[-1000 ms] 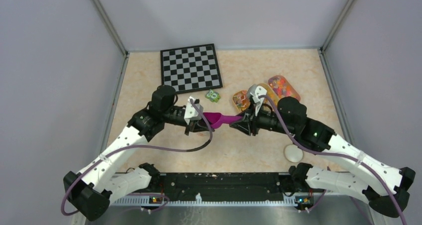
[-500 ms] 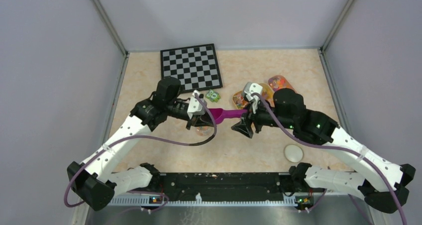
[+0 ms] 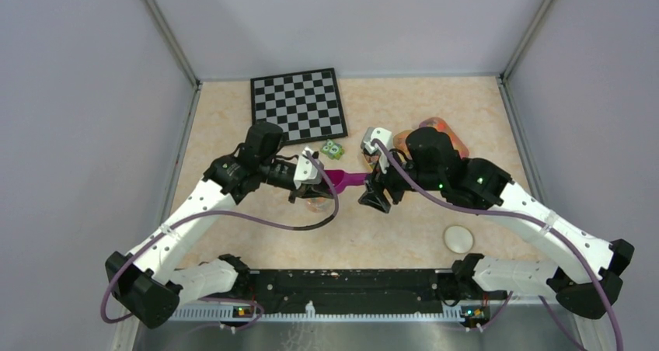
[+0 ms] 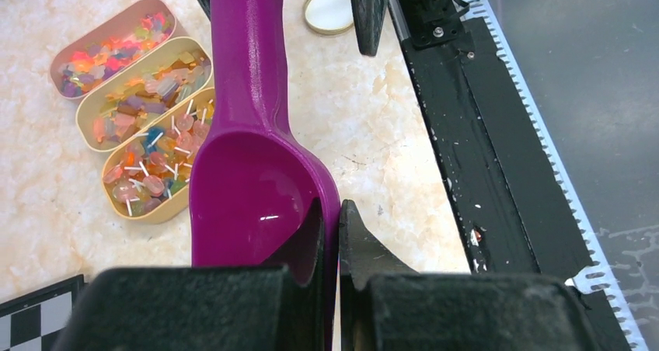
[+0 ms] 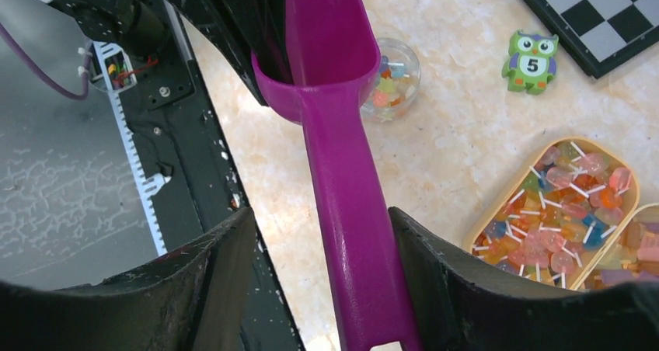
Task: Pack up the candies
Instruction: Adjust the spatula.
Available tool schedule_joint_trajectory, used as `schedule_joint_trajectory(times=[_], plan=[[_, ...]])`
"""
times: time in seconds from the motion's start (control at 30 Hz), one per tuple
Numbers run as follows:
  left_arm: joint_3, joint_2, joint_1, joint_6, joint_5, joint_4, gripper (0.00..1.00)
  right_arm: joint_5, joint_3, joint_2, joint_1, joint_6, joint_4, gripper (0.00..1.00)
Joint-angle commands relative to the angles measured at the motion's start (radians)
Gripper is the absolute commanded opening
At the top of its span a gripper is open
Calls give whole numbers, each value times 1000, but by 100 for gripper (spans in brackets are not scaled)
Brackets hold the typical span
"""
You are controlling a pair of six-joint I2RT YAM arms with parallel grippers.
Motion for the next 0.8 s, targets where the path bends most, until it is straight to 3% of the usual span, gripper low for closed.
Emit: schedule_joint_trajectory(times=[0.0,0.07,0.17,0.23,0.3,0.37,0.43,0.57,0.7,0.77], plan=[[-26,-9,4,88,19,-1,0,-72,80,2,-24,-26,22,61],[-42,-29,4,107,53,14,0,-83,83,13,-27,-28,21,54],[-42,-29,4,104,61,26,0,-110,84,26,-27,-23,37,35],[-32,-14,4,97,63,21,0,-120,81,33,-27,-18,44,36],[-26,-1,5,92,70,17,0,-127,69,36,-26,-26,40,48],[-24,5,5,89,70,18,0,-131,47,32,-27,-38,42,52],[-24,10,4,88,67,19,0,-125,27,26,-27,-43,50,51],[-23,13,4,86,77,22,0,-121,-1,1,-27,-41,88,37],[-29,1,4,95,100,35,0,-101,-14,4,-27,-50,88,47],[-33,-7,5,104,101,37,0,-99,-20,7,-27,-56,90,45]])
